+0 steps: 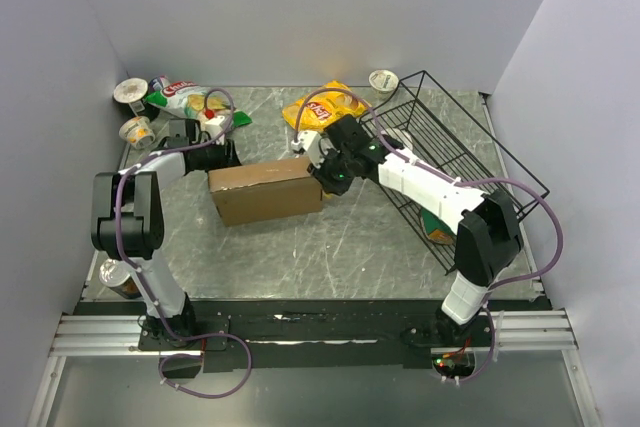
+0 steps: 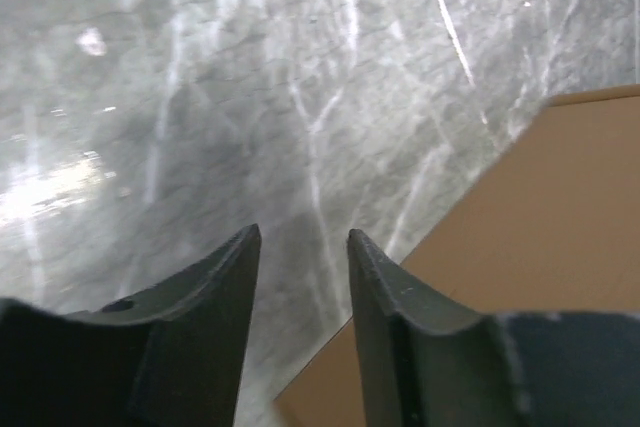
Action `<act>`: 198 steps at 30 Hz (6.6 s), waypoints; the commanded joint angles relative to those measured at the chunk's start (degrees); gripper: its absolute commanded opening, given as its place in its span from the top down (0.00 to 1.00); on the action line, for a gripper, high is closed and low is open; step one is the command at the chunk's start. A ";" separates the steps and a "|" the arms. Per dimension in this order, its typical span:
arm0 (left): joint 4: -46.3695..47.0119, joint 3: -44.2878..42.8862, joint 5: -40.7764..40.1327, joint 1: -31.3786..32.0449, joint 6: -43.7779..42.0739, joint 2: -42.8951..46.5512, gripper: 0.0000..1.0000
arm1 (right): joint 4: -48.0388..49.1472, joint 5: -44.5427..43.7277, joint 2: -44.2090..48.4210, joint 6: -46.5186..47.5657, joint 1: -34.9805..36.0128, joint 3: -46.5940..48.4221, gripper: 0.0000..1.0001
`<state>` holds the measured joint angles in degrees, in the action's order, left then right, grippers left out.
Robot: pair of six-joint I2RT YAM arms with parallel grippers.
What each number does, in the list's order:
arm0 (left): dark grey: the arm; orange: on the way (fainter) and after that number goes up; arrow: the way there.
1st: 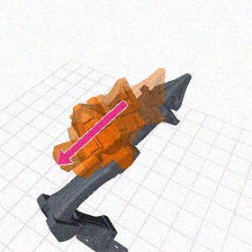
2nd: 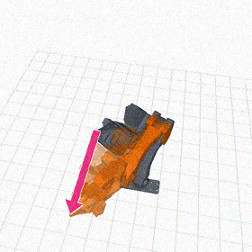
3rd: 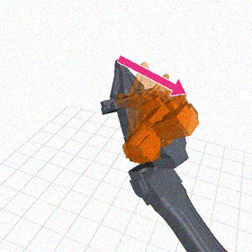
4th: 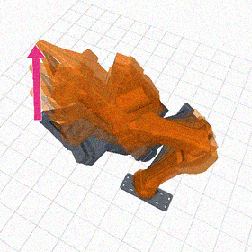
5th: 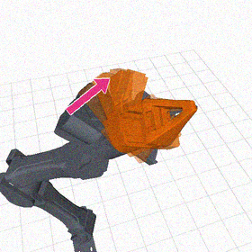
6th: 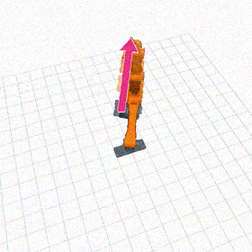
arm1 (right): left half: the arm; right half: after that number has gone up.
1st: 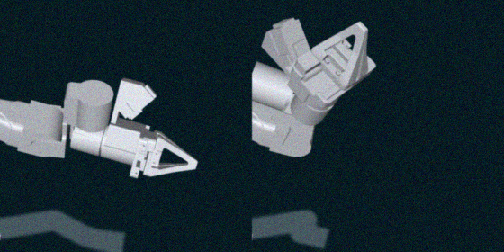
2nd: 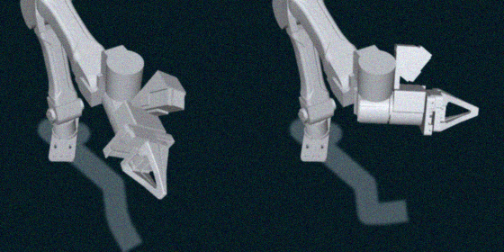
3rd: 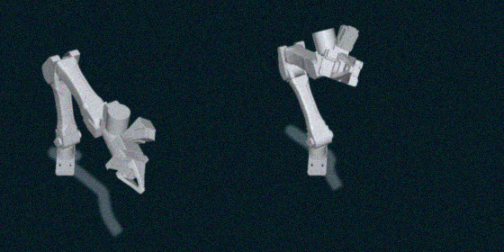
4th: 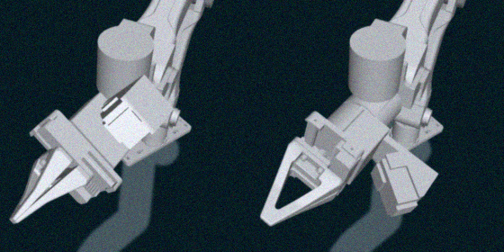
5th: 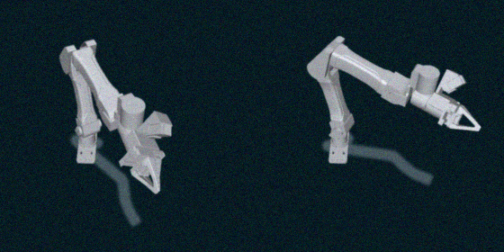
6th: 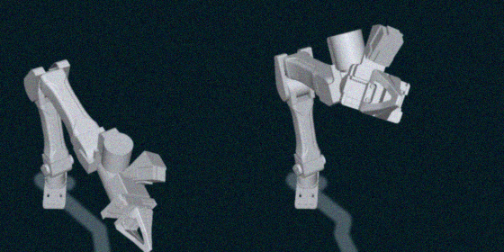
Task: Unpack the express box
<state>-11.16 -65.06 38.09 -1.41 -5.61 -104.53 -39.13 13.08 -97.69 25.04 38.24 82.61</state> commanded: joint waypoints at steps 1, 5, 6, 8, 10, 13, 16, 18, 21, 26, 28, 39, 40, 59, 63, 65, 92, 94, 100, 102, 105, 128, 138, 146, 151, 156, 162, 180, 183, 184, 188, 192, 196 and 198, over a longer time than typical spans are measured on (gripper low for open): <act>1.49 -2.44 -1.08 0.09 4.29 -0.06 0.52 | 6.62 2.04 0.30 1.50 2.10 2.56 1.00; 1.49 -4.37 -2.40 -0.26 4.11 -0.41 0.50 | 4.95 1.42 3.63 2.91 1.84 0.98 1.00; 1.32 -4.72 -2.14 -0.43 4.03 -0.58 0.49 | 4.77 1.25 4.26 3.35 1.84 -0.16 1.00; 0.44 -5.86 -1.79 -0.70 3.50 -1.11 0.49 | 4.77 0.90 5.92 3.61 1.75 -1.39 1.00; 0.08 -6.13 -0.83 -1.49 3.41 -1.46 0.49 | 4.68 0.63 6.98 3.70 1.66 -2.89 1.00; 0.70 -5.61 0.93 -3.42 3.32 -0.24 0.50 | 3.98 0.19 9.09 4.05 1.40 -4.47 1.00; 2.80 -5.34 4.44 -6.13 2.53 4.41 0.48 | 0.74 -0.16 11.99 4.06 -0.26 -5.09 1.00; 4.48 -6.13 10.67 -7.81 2.18 8.63 0.44 | -1.02 -2.17 14.19 0.92 -1.93 -3.43 1.00; 0.29 -10.52 17.53 -8.35 0.34 11.89 0.33 | -2.79 -6.13 16.30 -5.32 -3.52 1.04 1.00; -5.53 -15.70 25.89 -8.26 -0.63 12.77 0.16 | -0.07 -14.55 17.62 -14.04 -3.79 7.12 1.00; -9.03 -16.68 28.62 -7.82 -2.11 12.51 0.04 | 0.55 -16.33 16.84 -16.94 -3.78 9.75 1.00; -21.35 -17.82 25.20 -0.80 -15.66 9.96 0.04 | 0.19 -14.49 10.33 -27.85 -3.17 23.65 1.00; -22.06 -18.43 25.46 -0.44 -16.71 9.18 0.04 | 0.37 -13.97 10.15 -28.11 -3.17 23.30 1.00; -19.26 -12.20 16.15 4.75 -14.18 6.36 0.04 | 0.20 -25.81 6.81 -31.62 5.53 21.46 1.00; -16.62 -9.83 15.27 4.75 -11.28 7.23 0.04 | -0.24 -30.13 5.67 -33.30 5.97 20.66 1.00; -15.83 -8.86 15.18 4.75 -10.92 7.32 0.04 | -0.33 -30.40 5.41 -33.56 5.97 20.40 1.00; -12.84 -7.45 12.28 5.01 -7.05 6.97 0.04 | -1.65 -28.64 0.22 -37.34 5.88 22.51 1.00; -12.75 -7.36 12.28 5.01 -6.96 7.06 0.04 | -1.65 -28.38 0.13 -37.43 5.79 22.51 1.00; -12.75 -7.28 12.10 5.10 -6.96 7.15 0.04 | -1.74 -28.55 -0.48 -37.34 5.80 22.68 1.00; -12.66 -7.19 11.92 5.10 -6.96 7.15 0.04 | -1.65 -28.64 -0.83 -37.17 5.79 22.86 1.00; -12.57 -7.19 11.92 5.19 -6.88 7.15 0.04 | -1.65 -29.08 -1.10 -37.08 5.80 22.86 1.00; -8.27 -4.99 -0.81 8.18 -0.90 7.76 0.02 | -8.76 -26.70 4.70 -39.97 8.69 16.98 1.00; -9.66 -4.11 2.86 8.00 -0.54 10.22 0.02 | -4.99 -28.81 5.23 -37.96 10.19 14.68 1.00; -14.59 -1.22 5.77 6.07 -0.98 17.69 0.03 | -2.61 -28.03 -2.06 -34.18 8.43 24.86 1.00; -15.56 2.12 5.95 5.37 -1.34 21.11 0.03 | -2.53 -24.34 -6.72 -32.95 7.73 30.41 1.00; -14.68 3.27 5.68 5.01 -0.81 21.21 0.03 | -3.14 -20.03 -6.99 -32.42 7.82 29.46 1.00; -13.98 3.09 5.68 4.75 0.15 19.19 0.01 | -3.23 -18.97 -2.86 -31.37 7.90 24.36 1.00; -10.99 6.08 6.30 3.52 3.15 18.31 0.20 | -7.80 -20.11 4.08 -30.31 9.57 19.61 1.00; -10.90 5.91 6.30 3.34 3.32 18.14 0.20 | -8.15 -19.67 4.96 -30.22 9.49 18.03 1.00; -10.90 5.82 6.39 3.34 3.32 18.13 0.20 | -8.15 -19.59 5.05 -30.22 9.49 17.77 1.00; -10.81 5.82 6.47 3.26 3.32 17.87 0.20 | -7.62 -19.76 5.23 -30.31 9.22 16.36 1.00; -10.46 5.82 6.21 3.26 3.58 17.78 0.20 | -7.89 -19.49 5.75 -29.87 8.96 15.39 1.00; -10.64 5.82 6.21 3.26 3.58 18.31 0.20 | -6.05 -22.21 9.87 -28.65 8.96 16.00 1.00; -10.81 5.56 6.39 3.26 3.67 18.92 0.19 | -4.81 -23.45 11.72 -26.63 9.05 16.70 1.00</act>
<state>-19.75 -61.08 51.35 2.33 0.71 -84.40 -44.23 -9.41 -93.38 -4.21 46.61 98.45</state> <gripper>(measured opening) 0.802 0.251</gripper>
